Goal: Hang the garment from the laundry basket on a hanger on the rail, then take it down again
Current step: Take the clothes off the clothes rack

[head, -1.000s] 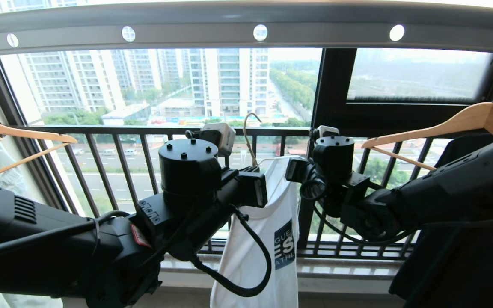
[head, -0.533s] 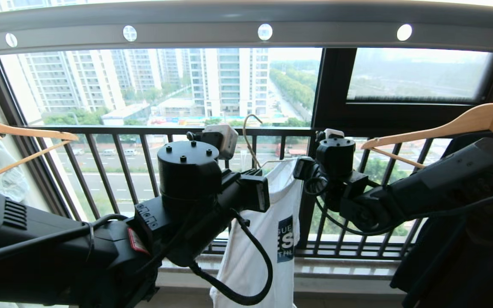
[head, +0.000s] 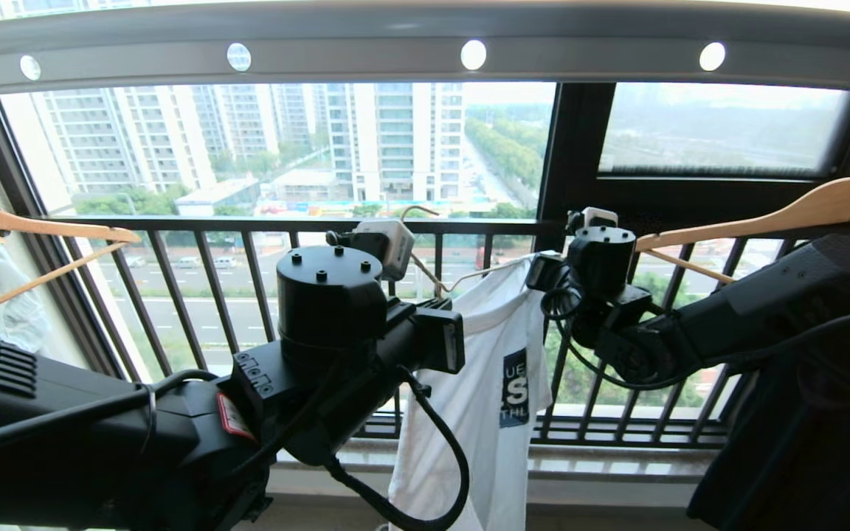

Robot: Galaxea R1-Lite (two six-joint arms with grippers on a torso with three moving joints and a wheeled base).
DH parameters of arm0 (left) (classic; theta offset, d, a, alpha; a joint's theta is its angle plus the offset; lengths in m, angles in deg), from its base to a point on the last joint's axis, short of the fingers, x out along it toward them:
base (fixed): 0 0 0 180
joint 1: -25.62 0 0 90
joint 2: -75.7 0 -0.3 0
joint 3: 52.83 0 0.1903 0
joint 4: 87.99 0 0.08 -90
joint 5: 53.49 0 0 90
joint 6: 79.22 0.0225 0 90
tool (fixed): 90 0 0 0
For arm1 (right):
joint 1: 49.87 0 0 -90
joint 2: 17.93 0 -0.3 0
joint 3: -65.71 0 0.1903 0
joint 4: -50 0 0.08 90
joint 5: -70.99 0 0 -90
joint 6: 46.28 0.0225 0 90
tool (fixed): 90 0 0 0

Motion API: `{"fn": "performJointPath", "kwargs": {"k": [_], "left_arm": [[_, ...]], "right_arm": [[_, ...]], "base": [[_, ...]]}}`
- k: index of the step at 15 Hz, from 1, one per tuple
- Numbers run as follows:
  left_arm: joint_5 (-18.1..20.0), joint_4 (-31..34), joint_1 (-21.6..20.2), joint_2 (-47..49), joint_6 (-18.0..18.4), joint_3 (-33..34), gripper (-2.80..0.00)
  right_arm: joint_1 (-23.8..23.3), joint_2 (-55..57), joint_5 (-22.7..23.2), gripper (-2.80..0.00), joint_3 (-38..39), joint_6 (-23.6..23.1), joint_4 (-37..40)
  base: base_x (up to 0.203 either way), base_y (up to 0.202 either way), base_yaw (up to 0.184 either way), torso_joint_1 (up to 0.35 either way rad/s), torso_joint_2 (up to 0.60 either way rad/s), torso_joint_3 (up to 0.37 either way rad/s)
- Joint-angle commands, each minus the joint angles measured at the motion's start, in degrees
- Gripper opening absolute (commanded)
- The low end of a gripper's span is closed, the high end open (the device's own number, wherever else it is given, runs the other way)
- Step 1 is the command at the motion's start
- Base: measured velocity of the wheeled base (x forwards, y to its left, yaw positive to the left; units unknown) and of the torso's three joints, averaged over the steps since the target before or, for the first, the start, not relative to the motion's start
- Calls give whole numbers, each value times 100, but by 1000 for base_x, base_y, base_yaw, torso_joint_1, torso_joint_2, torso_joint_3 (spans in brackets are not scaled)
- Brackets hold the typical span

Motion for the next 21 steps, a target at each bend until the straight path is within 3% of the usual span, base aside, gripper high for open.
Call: {"fn": "performJointPath", "kwargs": {"k": [1,7,10,13,15,18,21], "left_arm": [[-14,-26,0,-41,42,8,-280],[-15,-42,-8,-205,78,17,-280],[-23,-44,-17,-252,78,8,-280],[-23,-60,-35,-158,78,8,-280],[-40,-70,-43,-12,78,-5,-280],[-189,-78,-95,355,94,-78,-280],[-191,-71,-336,514,285,-114,-280]], "right_arm": [[-172,101,-22,-280,-67,-78,-136],[-264,405,-19,-280,-173,-80,-169],[41,418,-22,-280,17,-74,-169],[631,346,-4,-280,408,-105,-179],[936,353,120,-280,747,-307,-363],[1070,405,469,-280,1165,-1017,-841],[1043,545,534,-280,1162,-1038,-907]], "base": [[0,0,0,0,0,0],[0,0,0,0,0,0],[0,0,0,0,0,0],[0,0,0,0,0,0],[0,0,0,0,0,0],[0,0,0,0,0,0],[0,0,0,0,0,0]]}}
